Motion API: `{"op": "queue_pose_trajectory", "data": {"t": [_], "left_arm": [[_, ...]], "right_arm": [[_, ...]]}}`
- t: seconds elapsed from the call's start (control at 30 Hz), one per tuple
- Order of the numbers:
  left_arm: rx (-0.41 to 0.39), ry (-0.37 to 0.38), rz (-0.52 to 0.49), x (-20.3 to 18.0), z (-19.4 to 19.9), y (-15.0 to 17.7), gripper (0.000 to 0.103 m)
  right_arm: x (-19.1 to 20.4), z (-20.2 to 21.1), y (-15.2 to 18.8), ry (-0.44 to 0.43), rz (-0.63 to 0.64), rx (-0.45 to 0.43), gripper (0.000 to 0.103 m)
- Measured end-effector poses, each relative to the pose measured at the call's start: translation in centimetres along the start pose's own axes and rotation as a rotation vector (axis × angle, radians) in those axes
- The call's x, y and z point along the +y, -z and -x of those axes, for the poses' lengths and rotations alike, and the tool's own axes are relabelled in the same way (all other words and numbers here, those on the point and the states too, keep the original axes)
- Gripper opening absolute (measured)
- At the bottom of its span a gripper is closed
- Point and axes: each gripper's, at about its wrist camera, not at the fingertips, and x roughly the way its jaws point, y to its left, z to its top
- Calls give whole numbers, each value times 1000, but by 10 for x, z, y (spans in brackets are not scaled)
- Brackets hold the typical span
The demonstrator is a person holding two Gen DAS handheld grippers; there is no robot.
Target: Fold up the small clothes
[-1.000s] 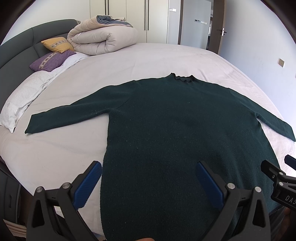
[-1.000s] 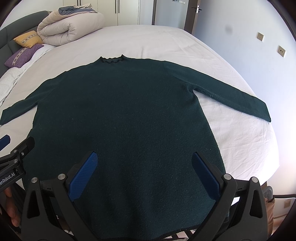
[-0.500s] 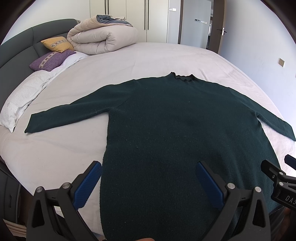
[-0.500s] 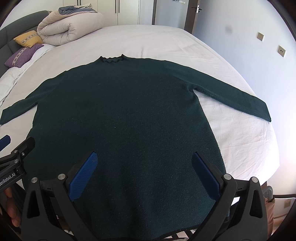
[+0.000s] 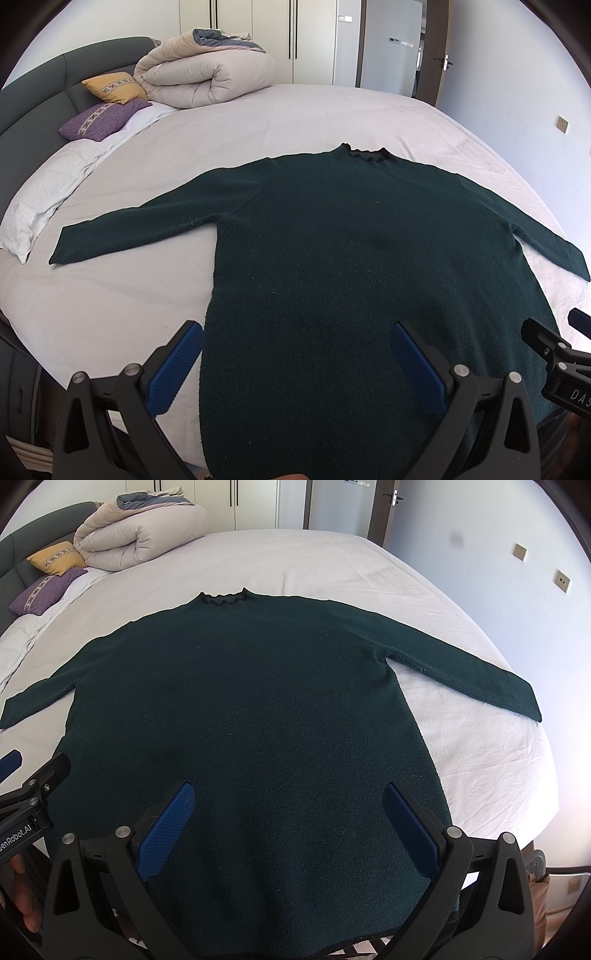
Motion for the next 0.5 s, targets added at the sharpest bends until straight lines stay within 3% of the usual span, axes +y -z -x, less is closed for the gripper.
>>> {"op": "queue_pose_trajectory", "data": {"t": [0.5], "left_arm": [[2, 0, 1, 0, -1, 2, 103]], "right_arm": [[0, 1, -1, -1, -1, 1, 103]]}}
